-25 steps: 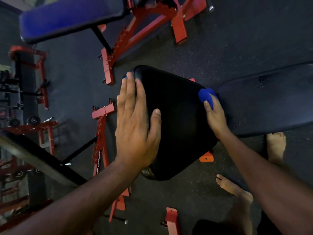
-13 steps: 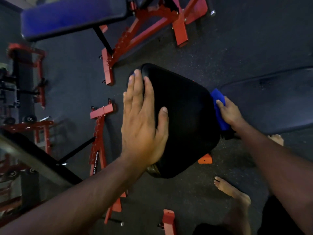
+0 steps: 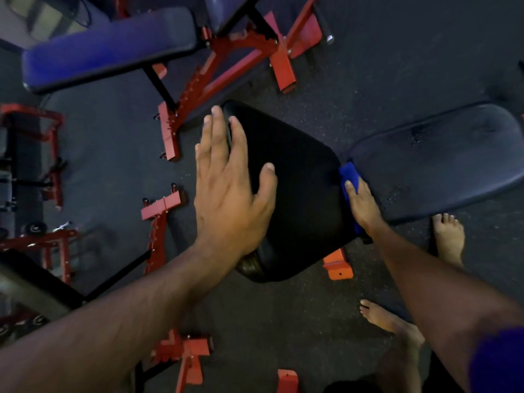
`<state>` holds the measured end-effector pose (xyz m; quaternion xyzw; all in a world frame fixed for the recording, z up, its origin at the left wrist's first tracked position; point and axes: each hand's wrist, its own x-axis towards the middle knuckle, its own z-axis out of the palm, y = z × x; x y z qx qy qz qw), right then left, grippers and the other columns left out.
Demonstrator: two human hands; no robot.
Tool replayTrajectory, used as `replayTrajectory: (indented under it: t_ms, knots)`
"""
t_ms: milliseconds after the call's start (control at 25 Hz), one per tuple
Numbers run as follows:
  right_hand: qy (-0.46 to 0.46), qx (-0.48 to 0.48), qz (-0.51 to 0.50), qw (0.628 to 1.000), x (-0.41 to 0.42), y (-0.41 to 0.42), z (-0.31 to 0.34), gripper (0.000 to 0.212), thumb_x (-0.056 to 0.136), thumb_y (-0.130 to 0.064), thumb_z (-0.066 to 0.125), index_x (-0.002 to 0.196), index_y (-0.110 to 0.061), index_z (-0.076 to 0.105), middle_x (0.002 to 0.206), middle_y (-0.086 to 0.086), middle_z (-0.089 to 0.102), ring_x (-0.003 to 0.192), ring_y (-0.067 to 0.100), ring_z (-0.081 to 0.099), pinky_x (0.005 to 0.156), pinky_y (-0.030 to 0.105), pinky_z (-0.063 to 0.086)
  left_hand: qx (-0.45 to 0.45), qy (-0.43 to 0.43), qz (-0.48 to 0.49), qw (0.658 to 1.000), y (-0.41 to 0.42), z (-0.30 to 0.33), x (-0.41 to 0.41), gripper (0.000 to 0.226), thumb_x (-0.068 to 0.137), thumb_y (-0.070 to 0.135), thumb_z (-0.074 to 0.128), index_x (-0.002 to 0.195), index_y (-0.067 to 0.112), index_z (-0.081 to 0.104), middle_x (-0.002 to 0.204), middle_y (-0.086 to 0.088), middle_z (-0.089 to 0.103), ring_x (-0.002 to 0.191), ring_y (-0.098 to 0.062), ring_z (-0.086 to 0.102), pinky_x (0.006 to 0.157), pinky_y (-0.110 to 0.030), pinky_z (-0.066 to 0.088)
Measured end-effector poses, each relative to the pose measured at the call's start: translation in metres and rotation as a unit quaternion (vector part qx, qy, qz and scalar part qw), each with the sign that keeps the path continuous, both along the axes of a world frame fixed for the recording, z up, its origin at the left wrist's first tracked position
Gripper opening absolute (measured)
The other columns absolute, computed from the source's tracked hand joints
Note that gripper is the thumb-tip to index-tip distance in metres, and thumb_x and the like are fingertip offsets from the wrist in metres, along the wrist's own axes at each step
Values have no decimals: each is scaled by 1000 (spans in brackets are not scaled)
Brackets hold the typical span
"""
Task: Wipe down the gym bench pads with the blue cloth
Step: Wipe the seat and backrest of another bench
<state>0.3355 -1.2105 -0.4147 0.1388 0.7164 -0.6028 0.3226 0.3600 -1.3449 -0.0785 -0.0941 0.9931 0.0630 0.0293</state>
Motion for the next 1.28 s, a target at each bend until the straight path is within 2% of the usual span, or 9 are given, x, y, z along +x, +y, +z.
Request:
replayTrajectory:
  t_ms: [160,320,440,560,680,880,1000,1120,1280]
  knots:
    - [-13,2,-40,999,41,11,1,48,105,-40,39,149,-20,42,148,8,46,136,28,43,115,44,31,15,-1,-1,1000,1,0,0,81,96,49,34,164,12,12,172,-6,-6,156,-13,-14,128,-36,-5]
    - [54,-40,-79,995,36,-2,36,43,105,-32,45,147,-22,45,141,-13,45,131,6,39,113,27,27,15,5,-6,1000,-2,-1,3,83,94,53,32,164,13,14,172,-6,-6,156,-10,-15,129,-37,-3]
    - [99,-39,-53,993,0,-10,18,57,100,-50,41,149,-20,43,151,-3,46,139,13,40,118,33,27,19,7,-11,1000,0,0,2,84,92,55,29,164,14,16,172,-6,-6,157,-13,-13,128,-36,-4]
    - [43,3,-25,999,2,-2,-10,53,104,-41,40,150,-12,40,151,13,44,139,28,41,115,35,28,11,-3,-7,1000,0,1,1,81,94,52,33,164,15,14,172,-6,-8,156,-12,-15,128,-35,-5]
    - [9,31,-42,999,35,8,-1,45,106,-37,40,146,-17,44,142,15,51,130,33,49,106,41,37,5,-1,-6,1000,0,0,2,80,95,48,38,164,17,12,172,-4,-9,152,-6,-19,126,-30,-9]
    - [100,-7,-145,984,63,0,45,34,106,-26,42,139,-21,52,132,-7,56,122,7,49,102,25,36,18,1,-6,1000,-2,-1,1,82,93,49,40,164,19,11,172,-2,-10,151,-3,-19,124,-27,-11]
    - [104,6,-100,989,35,-6,20,36,106,-31,42,140,-21,51,138,3,57,125,18,51,107,34,37,15,7,-5,1000,-3,-1,0,81,93,48,40,164,20,14,172,-3,-8,155,-10,-14,126,-29,-9]
    - [-7,73,-84,994,38,4,2,36,106,-33,39,133,-12,51,131,20,59,120,36,56,98,42,41,-8,7,-5,1000,-2,-1,0,78,97,47,44,164,17,16,172,-7,-5,157,-17,-11,128,-36,-6]
    - [-10,81,-50,995,77,45,45,36,105,-29,43,133,-9,54,128,21,61,119,38,57,92,36,41,-23,27,-5,999,3,3,0,76,101,40,51,163,13,17,172,-11,-2,158,-22,-7,129,-42,-1]
